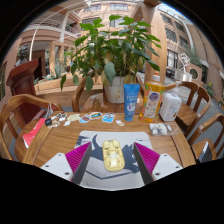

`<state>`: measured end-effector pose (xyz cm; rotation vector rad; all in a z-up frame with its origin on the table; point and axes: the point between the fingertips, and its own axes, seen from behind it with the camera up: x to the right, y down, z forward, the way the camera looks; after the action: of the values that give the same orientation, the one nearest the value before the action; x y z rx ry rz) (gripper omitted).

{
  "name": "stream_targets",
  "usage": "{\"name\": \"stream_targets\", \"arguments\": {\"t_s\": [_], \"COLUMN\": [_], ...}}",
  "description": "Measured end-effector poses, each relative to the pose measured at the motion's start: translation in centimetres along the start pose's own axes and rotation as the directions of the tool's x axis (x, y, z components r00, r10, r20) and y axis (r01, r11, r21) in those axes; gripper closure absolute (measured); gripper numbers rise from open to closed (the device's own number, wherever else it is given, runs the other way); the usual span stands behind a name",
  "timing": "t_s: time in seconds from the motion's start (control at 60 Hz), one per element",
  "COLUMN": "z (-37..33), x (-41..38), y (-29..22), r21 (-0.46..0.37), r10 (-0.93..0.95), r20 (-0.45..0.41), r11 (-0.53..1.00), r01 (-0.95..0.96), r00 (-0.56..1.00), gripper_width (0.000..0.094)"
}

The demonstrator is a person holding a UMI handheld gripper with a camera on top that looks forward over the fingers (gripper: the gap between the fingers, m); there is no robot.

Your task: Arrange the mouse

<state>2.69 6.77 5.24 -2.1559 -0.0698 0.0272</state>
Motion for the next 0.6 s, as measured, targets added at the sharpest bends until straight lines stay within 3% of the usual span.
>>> {"name": "stream_targets", "arguments": {"t_s": [0.6], "z": [-27.0], "x": [-1.2], "y": [1.7], "r21": [0.118], "r10": [-0.010], "r20": [-0.060], "r11": [0.993], "r01": [0.017], "r00": [0.998], "gripper_width": [0.0079]}}
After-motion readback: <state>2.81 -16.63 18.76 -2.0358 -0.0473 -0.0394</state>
